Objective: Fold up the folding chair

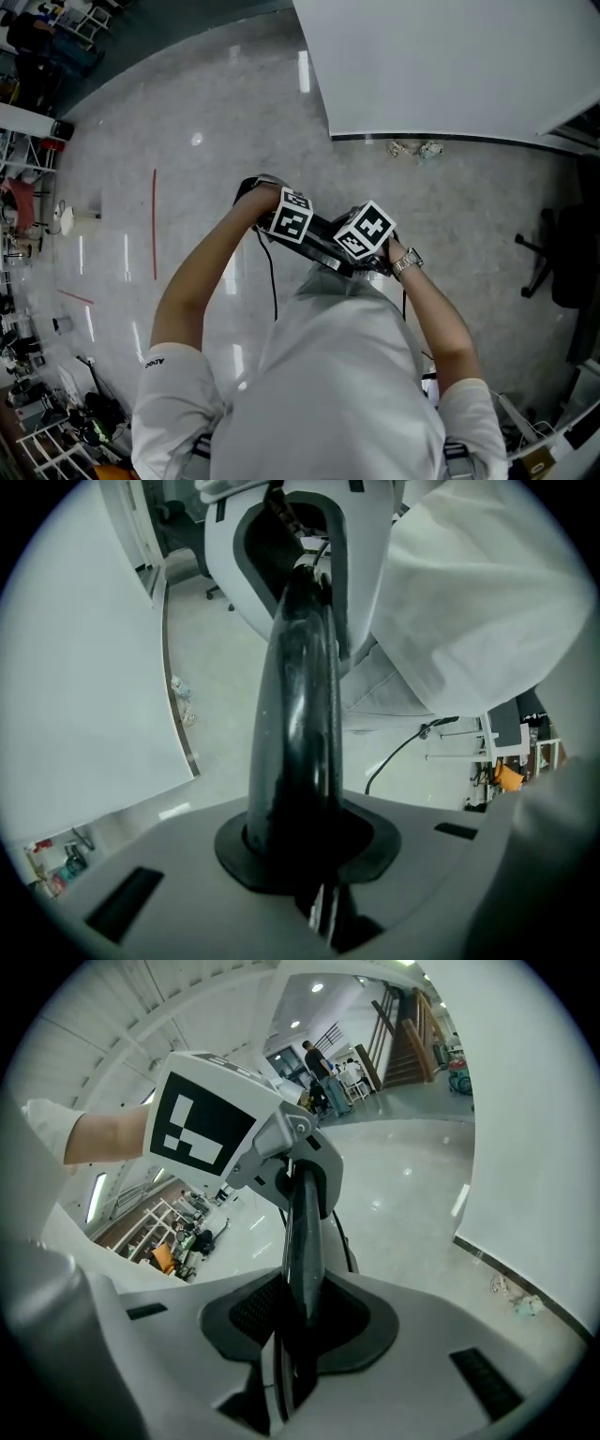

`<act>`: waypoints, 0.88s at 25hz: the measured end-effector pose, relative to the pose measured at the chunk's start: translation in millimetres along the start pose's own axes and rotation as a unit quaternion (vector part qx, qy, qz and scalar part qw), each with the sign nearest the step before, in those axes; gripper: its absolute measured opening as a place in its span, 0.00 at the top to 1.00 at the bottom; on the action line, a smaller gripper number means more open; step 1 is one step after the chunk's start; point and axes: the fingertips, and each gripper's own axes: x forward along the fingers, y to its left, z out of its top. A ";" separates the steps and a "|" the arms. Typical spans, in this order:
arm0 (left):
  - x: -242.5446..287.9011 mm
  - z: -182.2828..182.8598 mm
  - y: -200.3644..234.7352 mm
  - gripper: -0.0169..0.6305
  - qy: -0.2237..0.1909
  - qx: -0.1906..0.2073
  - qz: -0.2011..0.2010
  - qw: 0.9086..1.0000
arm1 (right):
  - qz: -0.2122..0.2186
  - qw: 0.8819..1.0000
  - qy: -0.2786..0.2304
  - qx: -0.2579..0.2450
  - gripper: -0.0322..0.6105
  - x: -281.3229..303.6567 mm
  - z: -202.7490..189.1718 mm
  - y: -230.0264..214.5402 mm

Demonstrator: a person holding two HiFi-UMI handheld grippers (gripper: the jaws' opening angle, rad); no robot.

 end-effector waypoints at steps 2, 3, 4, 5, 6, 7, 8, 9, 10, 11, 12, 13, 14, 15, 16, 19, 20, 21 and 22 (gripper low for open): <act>-2.7 -1.2 6.1 0.88 -0.008 0.015 0.014 1.000 | -0.004 1.000 -0.006 0.003 0.80 -2.6 5.5 0.7; -3.6 -1.8 9.2 0.88 -0.011 0.022 0.020 1.000 | -0.006 1.000 -0.009 0.003 0.80 -3.3 7.7 0.3; -4.7 -2.2 12.9 0.88 -0.014 0.027 0.026 0.999 | -0.007 1.000 -0.011 0.002 0.80 -4.3 9.8 -0.8; -6.0 -2.5 17.1 0.88 -0.017 0.031 0.033 0.999 | -0.007 1.000 -0.011 0.002 0.80 -5.7 11.8 -2.7; -7.3 -2.1 21.8 0.88 -0.020 0.034 0.039 0.998 | -0.007 1.000 -0.009 0.002 0.80 -7.6 13.3 -5.1; -8.2 -0.8 26.7 0.88 -0.023 0.035 0.045 0.998 | -0.007 1.000 -0.007 0.000 0.80 -10.0 14.1 -8.3; -8.7 1.3 32.0 0.88 -0.026 0.036 0.051 0.998 | -0.010 1.000 -0.005 -0.002 0.79 -12.8 14.5 -12.0; -9.2 3.5 37.3 0.88 -0.030 0.036 0.056 0.997 | -0.014 1.000 -0.003 -0.005 0.79 -15.7 15.0 -16.0; -10.0 4.8 42.4 0.88 -0.033 0.035 0.060 0.997 | -0.020 1.000 -0.001 -0.008 0.79 -18.4 16.0 -20.1; -11.2 4.7 46.9 0.88 -0.036 0.032 0.063 0.997 | -0.028 1.000 0.003 -0.012 0.79 -20.6 17.8 -24.0; -12.5 3.7 51.0 0.88 -0.039 0.029 0.066 0.997 | -0.035 0.999 0.008 -0.016 0.80 -22.4 20.2 -27.7; -13.9 2.6 54.9 0.88 -0.041 0.023 0.068 0.997 | -0.041 0.999 0.012 -0.020 0.80 -24.3 22.9 -31.7; -15.0 2.2 58.9 0.88 -0.044 0.016 0.069 0.997 | -0.045 0.999 0.017 -0.022 0.80 -26.7 25.0 -36.4; -16.0 2.6 63.5 0.88 -0.046 0.006 0.069 0.997 | -0.048 0.998 0.021 -0.024 0.80 -29.7 26.0 -42.5; -16.7 3.8 68.6 0.88 -0.048 -0.004 0.069 0.996 | -0.050 0.998 0.026 -0.026 0.80 -33.2 26.6 -49.3; -19.2 9.5 85.6 0.88 -0.052 -0.034 0.066 0.996 | -0.050 0.997 0.036 -0.042 0.80 -45.8 29.6 -68.5; -20.8 11.8 91.4 0.88 -0.054 -0.044 0.066 0.995 | -0.047 0.997 0.038 -0.050 0.80 -50.2 30.5 -74.6; -22.7 13.8 97.7 0.88 -0.055 -0.053 0.067 0.995 | -0.043 0.997 0.040 -0.058 0.80 -54.7 31.7 -80.7; -24.8 14.9 104.6 0.88 -0.056 -0.060 0.068 0.994 | -0.040 0.996 0.042 -0.064 0.80 -59.0 33.8 -87.4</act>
